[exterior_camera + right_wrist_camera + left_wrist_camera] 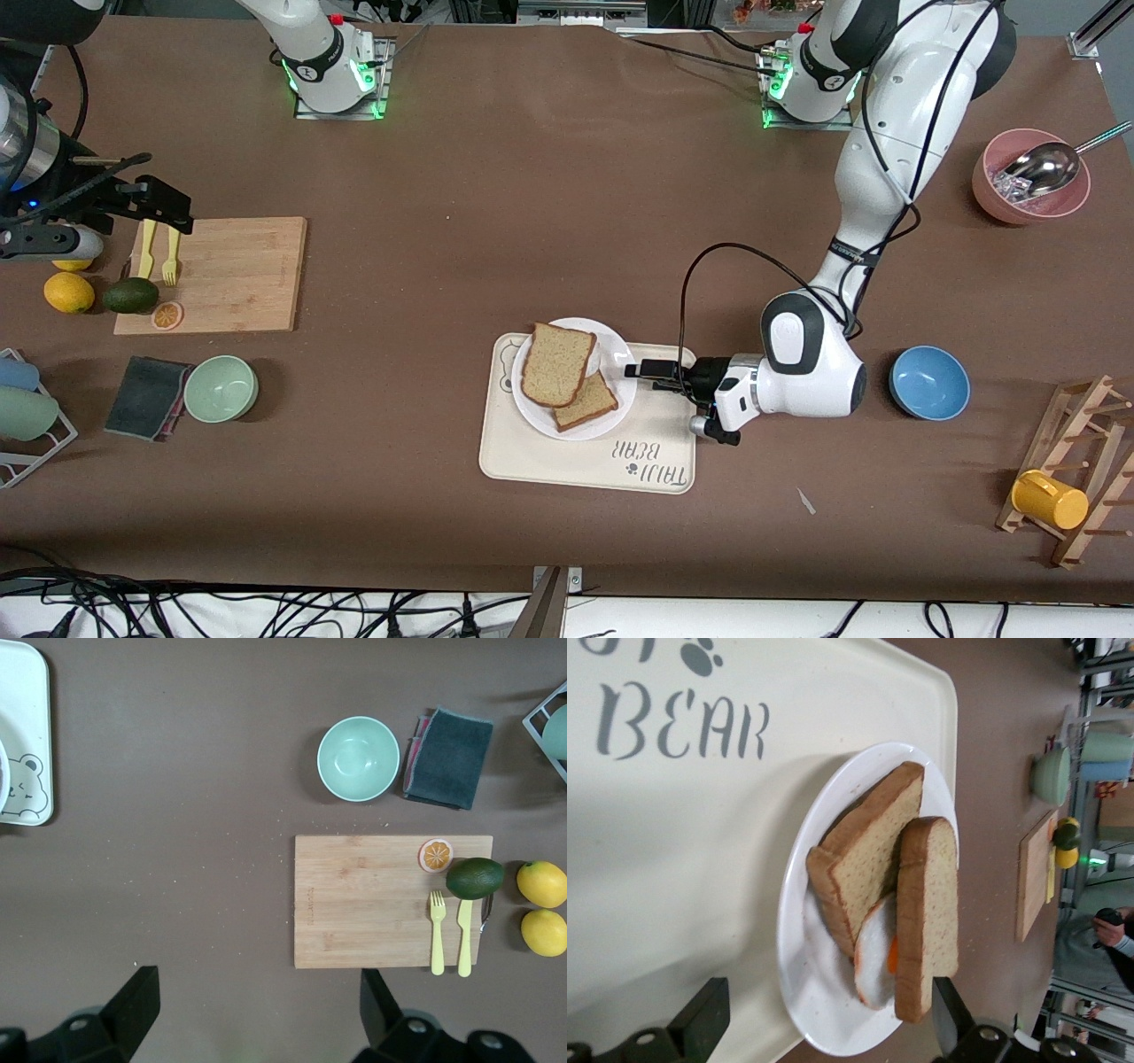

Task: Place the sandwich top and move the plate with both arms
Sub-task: 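Release the plate and raise the left gripper away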

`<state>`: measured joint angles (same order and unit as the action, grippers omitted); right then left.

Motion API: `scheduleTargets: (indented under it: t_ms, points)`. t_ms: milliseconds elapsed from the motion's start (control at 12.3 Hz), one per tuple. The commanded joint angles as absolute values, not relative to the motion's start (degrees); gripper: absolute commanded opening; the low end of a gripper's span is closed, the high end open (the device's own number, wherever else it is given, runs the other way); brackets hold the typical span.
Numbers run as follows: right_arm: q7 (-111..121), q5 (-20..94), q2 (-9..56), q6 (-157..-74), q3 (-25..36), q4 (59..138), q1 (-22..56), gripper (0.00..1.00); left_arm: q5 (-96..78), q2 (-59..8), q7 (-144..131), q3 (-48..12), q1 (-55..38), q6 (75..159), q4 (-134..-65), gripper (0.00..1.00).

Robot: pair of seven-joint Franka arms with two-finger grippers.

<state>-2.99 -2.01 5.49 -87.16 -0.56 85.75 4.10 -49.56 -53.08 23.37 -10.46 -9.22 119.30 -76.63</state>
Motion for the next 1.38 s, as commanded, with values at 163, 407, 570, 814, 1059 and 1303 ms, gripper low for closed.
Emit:
scheduleTargets:
  t_ms: [163, 407, 570, 814, 1059, 1303]
  points:
    - [-2.8, -2.4, 4.9, -86.2, 0.1, 85.3, 4.0, 1.00, -26.5, -44.1, 8.2, -9.8, -8.8, 113.9, -77.8, 1.00]
    - [-3.1, -2.2, 4.8, -86.2, -0.1, 85.3, 4.0, 1.00, -3.6, -36.9, -1.1, -10.0, -9.0, 108.7, -78.1, 1.00]
    - [-3.2, -2.2, 4.9, -86.2, -0.1, 85.3, 4.0, 1.00, 1.0, -31.9, -2.1, -9.8, -8.3, 105.9, -78.3, 1.00]
    - [-3.3, -2.2, 4.9, -86.2, -0.1, 85.3, 4.0, 1.00, 4.0, -21.2, -2.1, -10.1, -8.2, 96.2, -79.7, 1.00]
    - [-2.9, -2.2, 4.8, -86.3, 1.6, 85.2, 4.0, 1.00, 4.1, -6.4, -1.4, -10.4, -6.5, 93.6, -90.9, 1.00]
    - [-2.4, -1.9, 4.9, -86.1, 2.6, 81.6, 4.0, 1.00, 2.5, 0.9, -0.5, -10.2, -3.2, 93.3, -95.2, 1.00]
